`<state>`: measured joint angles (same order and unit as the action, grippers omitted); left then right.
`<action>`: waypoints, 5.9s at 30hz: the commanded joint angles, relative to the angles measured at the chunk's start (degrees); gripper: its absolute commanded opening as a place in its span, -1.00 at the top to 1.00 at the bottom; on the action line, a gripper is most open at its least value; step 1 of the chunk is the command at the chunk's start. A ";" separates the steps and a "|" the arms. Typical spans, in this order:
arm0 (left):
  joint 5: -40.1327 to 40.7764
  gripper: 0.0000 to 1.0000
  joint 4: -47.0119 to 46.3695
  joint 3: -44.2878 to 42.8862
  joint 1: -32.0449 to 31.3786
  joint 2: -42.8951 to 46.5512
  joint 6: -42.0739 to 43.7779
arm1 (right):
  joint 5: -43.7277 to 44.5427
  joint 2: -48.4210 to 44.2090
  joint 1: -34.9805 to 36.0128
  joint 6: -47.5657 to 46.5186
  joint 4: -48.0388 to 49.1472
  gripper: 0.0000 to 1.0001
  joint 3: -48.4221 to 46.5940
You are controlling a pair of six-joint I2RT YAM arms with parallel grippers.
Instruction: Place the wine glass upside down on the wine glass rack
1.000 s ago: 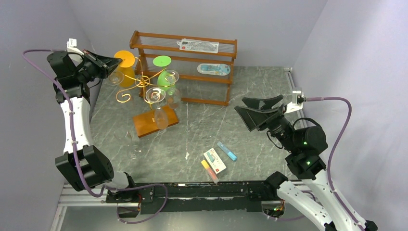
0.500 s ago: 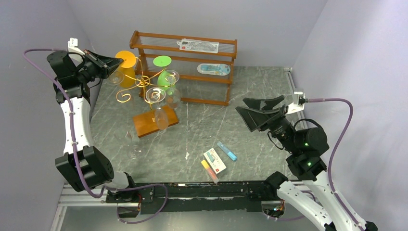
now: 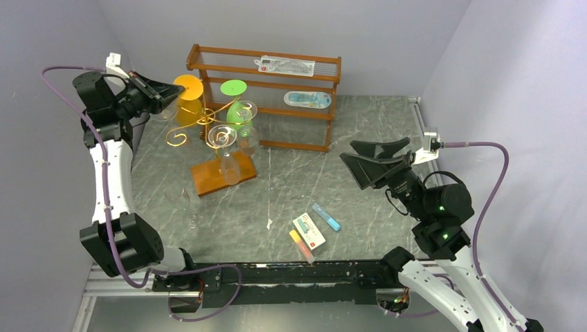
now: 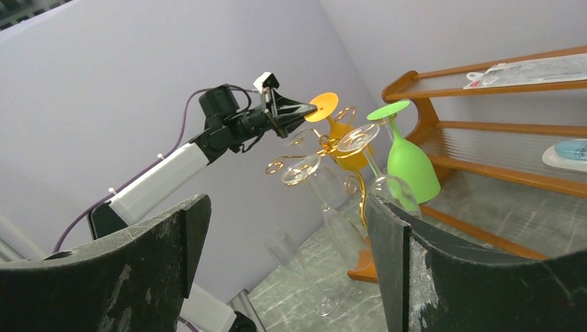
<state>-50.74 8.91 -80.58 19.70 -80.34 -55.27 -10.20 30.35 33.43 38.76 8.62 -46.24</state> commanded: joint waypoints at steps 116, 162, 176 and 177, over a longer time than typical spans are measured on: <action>83.57 -0.63 33.50 -19.01 -25.42 30.73 45.39 | 22.08 75.88 47.97 -39.01 -15.95 -0.57 -53.76; 80.12 -0.65 31.09 -17.46 -29.46 31.22 46.44 | 29.45 93.42 46.36 -36.02 -30.06 1.00 -71.49; 75.68 -0.70 37.15 0.25 -29.46 38.25 34.93 | 25.24 59.12 46.32 -36.56 -1.55 1.00 -31.97; 75.43 -0.71 38.31 1.57 -29.46 38.97 32.12 | 24.99 56.87 46.37 -36.92 0.44 1.00 -29.11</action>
<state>25.82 41.93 -83.31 -9.28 -43.59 -15.55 16.91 94.91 79.72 2.74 -4.71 -82.70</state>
